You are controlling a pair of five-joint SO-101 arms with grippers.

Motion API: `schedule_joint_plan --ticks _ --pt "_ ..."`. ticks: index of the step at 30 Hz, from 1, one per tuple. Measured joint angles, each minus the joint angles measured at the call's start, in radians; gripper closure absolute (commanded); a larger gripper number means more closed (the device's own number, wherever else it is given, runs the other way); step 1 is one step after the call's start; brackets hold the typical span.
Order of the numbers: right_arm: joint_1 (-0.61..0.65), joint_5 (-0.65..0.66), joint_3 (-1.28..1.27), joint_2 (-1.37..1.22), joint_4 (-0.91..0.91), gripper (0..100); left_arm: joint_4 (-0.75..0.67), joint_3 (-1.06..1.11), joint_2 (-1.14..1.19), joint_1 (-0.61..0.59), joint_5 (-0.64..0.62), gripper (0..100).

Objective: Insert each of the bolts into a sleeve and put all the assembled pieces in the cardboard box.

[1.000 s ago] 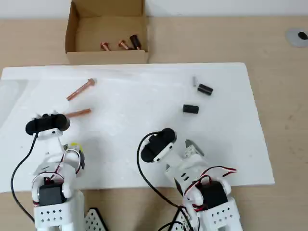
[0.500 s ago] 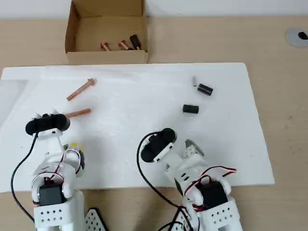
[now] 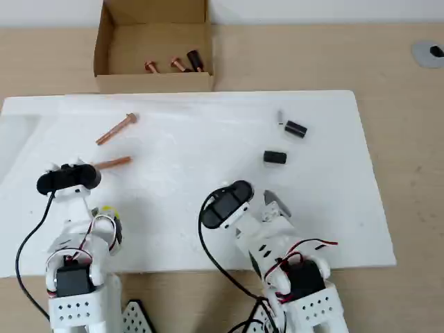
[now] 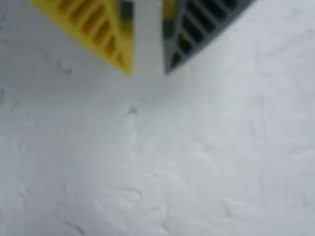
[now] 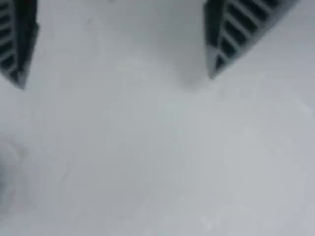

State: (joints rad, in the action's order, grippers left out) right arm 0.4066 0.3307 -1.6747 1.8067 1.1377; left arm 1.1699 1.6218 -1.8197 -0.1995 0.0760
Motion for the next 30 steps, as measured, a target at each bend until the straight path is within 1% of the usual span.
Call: schedule_joint_plan --ticks 4,6,8,12,14,19,22,25,28,30 --pt "-0.014 0.0 -0.002 0.0 -0.048 72.2 0.0 0.0 0.0 0.0 0.0 95" --pt "-0.014 0.035 -0.002 0.0 -0.044 72.2 0.0 0.0 0.0 0.0 0.0 95" --pt "-0.014 0.075 -0.002 0.0 -0.008 72.2 -0.008 0.0 0.0 0.0 0.0 95" --pt "-0.031 0.094 0.04 0.0 0.058 72.4 -0.046 -0.023 0.0 -0.021 0.023 95" --pt "-0.068 0.094 0.094 0.0 0.06 72.4 -0.081 -0.064 0.0 -0.049 0.068 95" --pt "-0.158 0.094 0.178 0.0 0.04 72.4 -0.157 -0.216 0.046 -0.14 0.236 93" --pt "-0.175 0.094 0.233 -0.025 -0.021 72.3 -0.184 -0.338 0.172 -0.201 0.252 91" --pt "-0.173 0.094 0.336 -0.158 -0.092 72.4 -0.189 -0.508 0.382 -0.236 0.227 91" --pt "-0.173 0.094 0.491 -0.368 -0.124 72.4 -0.153 -0.724 0.638 -0.238 0.199 91" --pt "-0.173 0.075 0.617 -0.537 -0.123 72.4 -0.094 -0.885 0.832 -0.201 0.199 91"
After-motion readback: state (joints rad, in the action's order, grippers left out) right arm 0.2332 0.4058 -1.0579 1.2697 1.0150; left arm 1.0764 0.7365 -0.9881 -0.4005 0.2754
